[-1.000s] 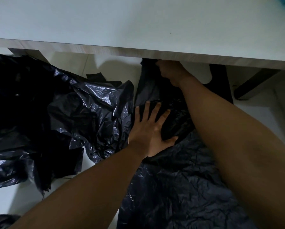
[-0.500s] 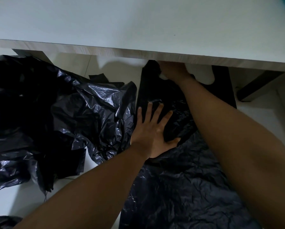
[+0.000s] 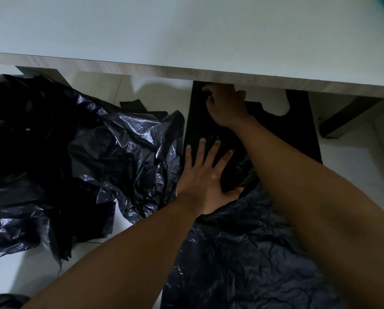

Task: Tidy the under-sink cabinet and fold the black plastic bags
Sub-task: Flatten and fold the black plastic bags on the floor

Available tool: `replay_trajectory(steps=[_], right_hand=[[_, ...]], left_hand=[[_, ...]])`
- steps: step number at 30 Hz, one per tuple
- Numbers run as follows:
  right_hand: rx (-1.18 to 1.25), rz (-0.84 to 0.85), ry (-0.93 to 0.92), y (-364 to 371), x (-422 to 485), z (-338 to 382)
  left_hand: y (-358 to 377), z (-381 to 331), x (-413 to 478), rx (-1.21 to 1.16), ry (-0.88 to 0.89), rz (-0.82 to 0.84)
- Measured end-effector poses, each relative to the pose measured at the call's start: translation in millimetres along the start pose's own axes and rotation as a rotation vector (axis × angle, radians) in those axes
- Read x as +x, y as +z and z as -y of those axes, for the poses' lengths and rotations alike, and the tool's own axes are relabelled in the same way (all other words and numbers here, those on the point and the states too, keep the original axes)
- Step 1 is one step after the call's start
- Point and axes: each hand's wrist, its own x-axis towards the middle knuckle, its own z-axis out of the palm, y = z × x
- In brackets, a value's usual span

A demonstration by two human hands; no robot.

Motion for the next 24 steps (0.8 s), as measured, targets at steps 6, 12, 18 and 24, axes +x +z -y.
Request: replay_trajectory(steps=[6,12,18,24], right_hand=[[-0.075,-0.180,-0.042,-1,-53,-6],[-0.129,-0.009,0.022,5,-73,-71],[-0.046,-0.100,0.104,-21,-66,-96],[-0.042,-0.218,0.259,-1,-186,-38]], left_hand=[[2,0,1,0.008,0.003,-0.009],[1,0,0,0.018,0.010,-0.016],[0,0,0,0.003,0.006,0.004],[-1,1,-3,-0.043,-0.010,-0.103]])
